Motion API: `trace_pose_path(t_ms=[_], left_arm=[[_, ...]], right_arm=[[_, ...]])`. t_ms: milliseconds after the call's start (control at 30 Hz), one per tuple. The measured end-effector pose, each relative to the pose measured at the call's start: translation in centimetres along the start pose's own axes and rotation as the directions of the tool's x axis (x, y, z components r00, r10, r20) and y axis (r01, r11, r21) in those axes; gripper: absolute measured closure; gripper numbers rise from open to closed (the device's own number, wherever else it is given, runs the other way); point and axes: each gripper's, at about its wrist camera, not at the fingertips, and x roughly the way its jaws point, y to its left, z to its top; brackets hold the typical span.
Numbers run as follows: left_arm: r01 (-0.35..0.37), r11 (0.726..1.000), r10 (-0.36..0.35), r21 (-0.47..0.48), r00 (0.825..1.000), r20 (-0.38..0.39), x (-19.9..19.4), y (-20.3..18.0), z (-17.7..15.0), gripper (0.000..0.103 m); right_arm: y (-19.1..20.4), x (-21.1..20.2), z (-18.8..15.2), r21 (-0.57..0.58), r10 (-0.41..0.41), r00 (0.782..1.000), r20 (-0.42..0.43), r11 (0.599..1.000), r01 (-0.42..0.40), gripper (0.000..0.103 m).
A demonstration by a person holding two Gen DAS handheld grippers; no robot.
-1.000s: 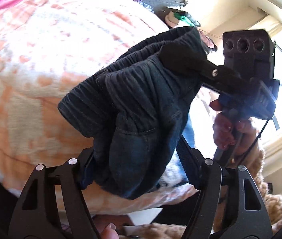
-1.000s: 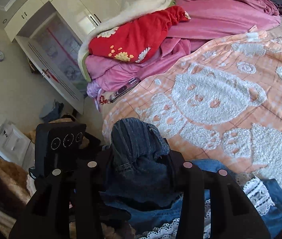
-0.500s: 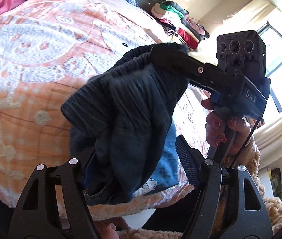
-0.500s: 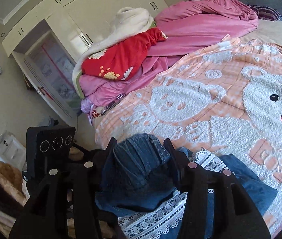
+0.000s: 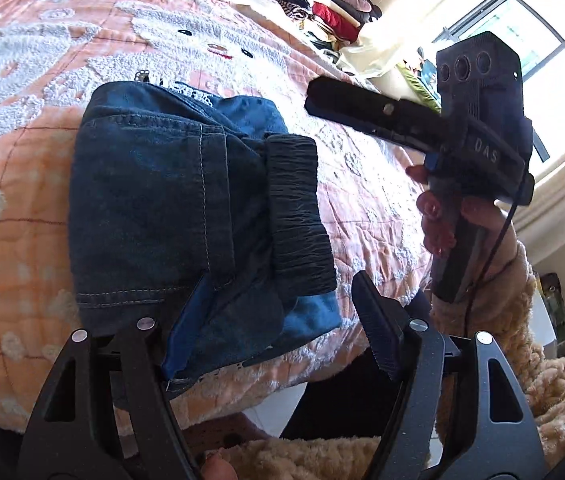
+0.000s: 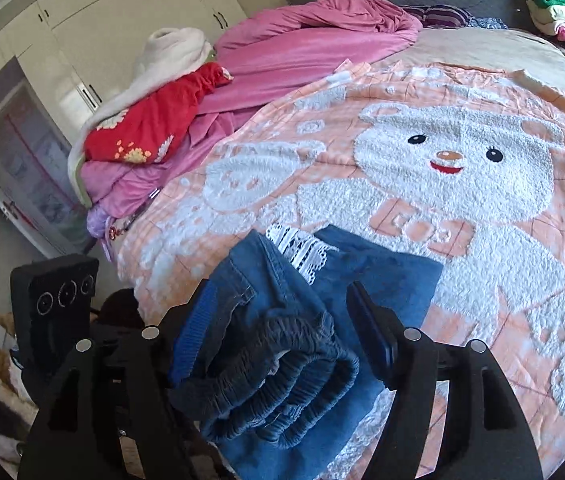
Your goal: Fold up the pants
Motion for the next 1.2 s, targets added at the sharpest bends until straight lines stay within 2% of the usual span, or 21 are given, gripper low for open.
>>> trace_pose_path(t_ms=[100,133,200,233,333,500,567,867,1200], left_arm=[[-0.008,1.000,0.009,0.009,1.000,-0.009,0.1,-0.2,0.0,0.040],[-0.010,1.000,0.010,0.009,1.000,-0.012,0.3,-0.2,0.1,0.040],[-0.010,1.000,0.010,0.008,1.000,-0.016,0.3,-0.2,0.1,0.039],[-0.009,1.000,0.009,0.008,1.000,-0.018,0.3,-0.2,0.1,0.039],[-0.012,1.000,0.012,0.009,1.000,-0.017,0.4,-0.2,0.1,0.039],[-0.024,1.000,0.024,0.009,1.000,-0.011,0.3,-0.2,0.2,0.039],[-0.027,1.000,0.027,0.008,1.000,-0.009,0.1,-0.2,0.2,0.039],[-0.063,0.998,0.063,0.026,0.998,0.007,-0.4,-0.5,0.0,0.038],[-0.106,0.993,0.104,0.048,0.994,0.038,-1.4,-0.7,0.2,0.034]], right_arm=[[0.8,1.3,-1.4,-0.036,-0.050,0.997,-0.054,0.998,0.048,0.036],[0.9,1.7,-1.9,-0.061,-0.103,0.992,-0.077,0.993,0.098,0.037],[0.9,2.6,-3.0,-0.115,-0.228,0.966,-0.123,0.970,0.214,0.037],[0.7,2.8,-3.4,-0.122,-0.245,0.960,-0.135,0.966,0.230,0.037],[-0.5,2.6,-4.1,-0.068,-0.224,0.966,-0.128,0.974,0.217,0.037],[-0.6,2.3,-4.5,-0.065,-0.244,0.964,-0.109,0.969,0.238,0.036],[-0.5,2.2,-4.4,-0.060,-0.264,0.959,-0.102,0.964,0.259,0.030],[0.1,0.8,-4.4,-0.028,-0.256,0.965,-0.064,0.967,0.254,0.028],[1.1,-1.4,-4.1,0.004,-0.268,0.964,-0.005,0.964,0.268,0.021]])
